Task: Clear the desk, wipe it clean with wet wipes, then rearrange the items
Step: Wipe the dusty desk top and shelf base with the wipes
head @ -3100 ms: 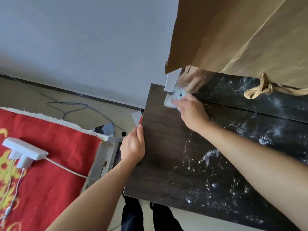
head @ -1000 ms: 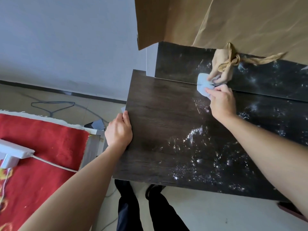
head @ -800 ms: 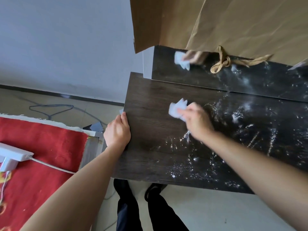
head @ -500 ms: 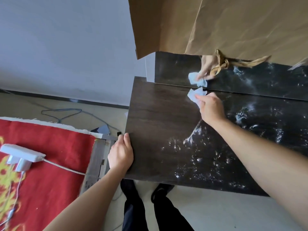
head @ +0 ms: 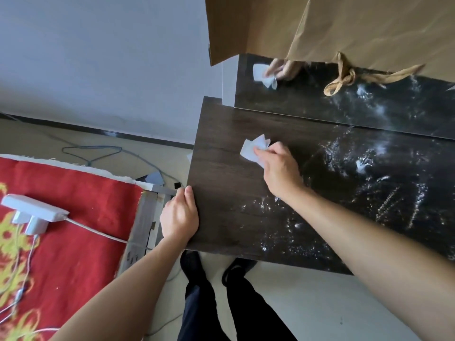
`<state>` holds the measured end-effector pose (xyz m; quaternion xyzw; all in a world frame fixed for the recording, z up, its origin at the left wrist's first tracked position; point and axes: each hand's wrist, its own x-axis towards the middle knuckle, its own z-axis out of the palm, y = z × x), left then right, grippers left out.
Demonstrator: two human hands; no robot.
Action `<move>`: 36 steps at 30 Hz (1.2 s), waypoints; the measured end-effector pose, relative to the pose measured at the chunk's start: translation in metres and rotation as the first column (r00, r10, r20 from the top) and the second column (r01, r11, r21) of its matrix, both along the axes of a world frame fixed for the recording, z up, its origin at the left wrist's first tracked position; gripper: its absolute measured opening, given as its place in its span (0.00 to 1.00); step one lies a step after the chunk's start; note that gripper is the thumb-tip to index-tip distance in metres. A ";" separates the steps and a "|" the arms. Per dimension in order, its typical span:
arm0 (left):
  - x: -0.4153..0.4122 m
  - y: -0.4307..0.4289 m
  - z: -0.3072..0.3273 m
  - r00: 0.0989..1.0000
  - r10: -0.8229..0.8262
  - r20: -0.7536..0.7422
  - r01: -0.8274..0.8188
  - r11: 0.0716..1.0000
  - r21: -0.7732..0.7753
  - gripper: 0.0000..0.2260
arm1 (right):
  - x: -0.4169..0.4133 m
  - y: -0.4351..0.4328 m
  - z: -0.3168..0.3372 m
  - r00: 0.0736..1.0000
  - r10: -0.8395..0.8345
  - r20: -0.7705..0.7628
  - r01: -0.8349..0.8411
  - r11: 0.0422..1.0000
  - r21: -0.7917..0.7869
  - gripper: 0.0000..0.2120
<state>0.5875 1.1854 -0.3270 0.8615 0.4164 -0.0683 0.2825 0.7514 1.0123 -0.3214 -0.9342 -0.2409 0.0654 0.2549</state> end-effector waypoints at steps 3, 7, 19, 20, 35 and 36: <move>0.000 0.000 0.002 1.000 -0.010 0.004 0.010 1.000 -0.024 0.19 | -0.090 -0.022 0.010 0.934 0.352 -0.056 -0.350 0.936 0.045 0.18; -0.002 0.002 0.001 1.000 -0.022 0.013 0.022 0.999 -0.036 0.18 | -0.113 -0.048 0.020 0.794 0.585 -0.162 -0.591 0.807 0.016 0.18; -0.006 0.008 -0.002 0.996 -0.069 0.050 0.072 0.996 -0.057 0.20 | -0.163 -0.031 0.012 0.891 0.427 -0.156 -0.427 0.904 0.037 0.24; -0.006 0.009 -0.002 0.996 -0.074 0.050 0.077 0.995 -0.057 0.20 | -0.164 -0.035 0.010 0.884 0.439 -0.159 -0.440 0.897 0.032 0.25; -0.017 -0.009 0.003 0.954 -0.291 0.067 0.288 0.956 0.060 0.23 | -0.168 -0.049 0.011 0.999 0.032 -0.038 -0.037 0.989 -0.143 0.29; -0.017 -0.016 0.005 0.957 -0.285 0.043 0.283 0.957 0.061 0.24 | -0.171 -0.039 0.010 0.998 -0.059 -0.004 0.058 0.989 -0.136 0.26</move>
